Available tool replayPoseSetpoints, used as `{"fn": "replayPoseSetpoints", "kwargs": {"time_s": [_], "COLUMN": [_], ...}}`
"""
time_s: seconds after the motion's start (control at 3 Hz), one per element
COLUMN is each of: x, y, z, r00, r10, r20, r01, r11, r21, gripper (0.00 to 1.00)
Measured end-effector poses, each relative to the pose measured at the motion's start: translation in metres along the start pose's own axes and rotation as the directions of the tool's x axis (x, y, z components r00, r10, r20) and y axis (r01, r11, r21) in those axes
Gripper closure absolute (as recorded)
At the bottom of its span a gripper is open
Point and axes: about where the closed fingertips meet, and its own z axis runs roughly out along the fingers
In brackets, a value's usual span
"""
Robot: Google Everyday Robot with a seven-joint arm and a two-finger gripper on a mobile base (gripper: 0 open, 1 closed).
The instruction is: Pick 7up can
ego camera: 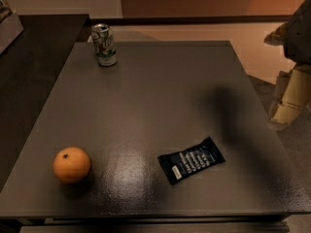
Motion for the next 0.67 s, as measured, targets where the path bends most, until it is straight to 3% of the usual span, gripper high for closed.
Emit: {"fn": "replayPoseSetpoints", "kwargs": {"time_s": [0.33,0.67], "x": [0.0,-0.01], "y": [0.0,-0.011], "z": [0.0,0.012], "r00": [1.0,0.999], "r10": [0.0,0.028], "r20": [0.0,0.039], "r01": [0.0,-0.029], "r11": [1.0,0.9995], "r21": [0.0,0.012], "gripper": [0.0,0.0]}}
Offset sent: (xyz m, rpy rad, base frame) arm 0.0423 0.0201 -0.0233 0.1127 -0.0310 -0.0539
